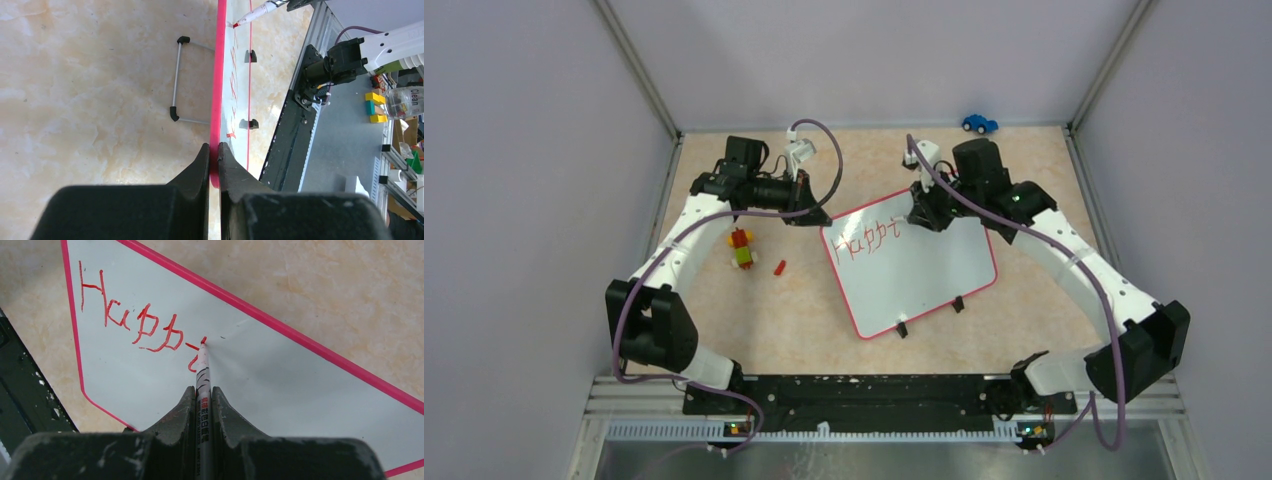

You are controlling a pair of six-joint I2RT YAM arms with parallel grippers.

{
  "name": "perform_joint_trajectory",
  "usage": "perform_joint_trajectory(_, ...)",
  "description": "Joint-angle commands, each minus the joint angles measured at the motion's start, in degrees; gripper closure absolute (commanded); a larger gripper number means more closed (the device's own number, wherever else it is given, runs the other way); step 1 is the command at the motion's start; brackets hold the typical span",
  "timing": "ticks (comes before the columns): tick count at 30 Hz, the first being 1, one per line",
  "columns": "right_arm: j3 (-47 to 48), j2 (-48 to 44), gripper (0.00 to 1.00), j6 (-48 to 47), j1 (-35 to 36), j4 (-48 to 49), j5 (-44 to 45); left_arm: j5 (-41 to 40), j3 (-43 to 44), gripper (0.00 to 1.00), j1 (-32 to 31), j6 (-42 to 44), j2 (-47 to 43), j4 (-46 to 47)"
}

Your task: Write a sentence on the whiteboard

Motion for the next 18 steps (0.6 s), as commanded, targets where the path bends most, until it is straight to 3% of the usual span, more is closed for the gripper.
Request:
perform_joint_trajectory(1,-1.6,-1.5,1.00,-0.1,0.6,0.9,0.9,0.2,-1.0,1.00,-2.1,1.1,0.4,-2.1)
perform_joint_trajectory(18,-0.1,-4.0,1.00,0.0,-1.1,0.5,0.9,0.2,-0.9,1.00,-2.2,1.2,0.3,-2.1)
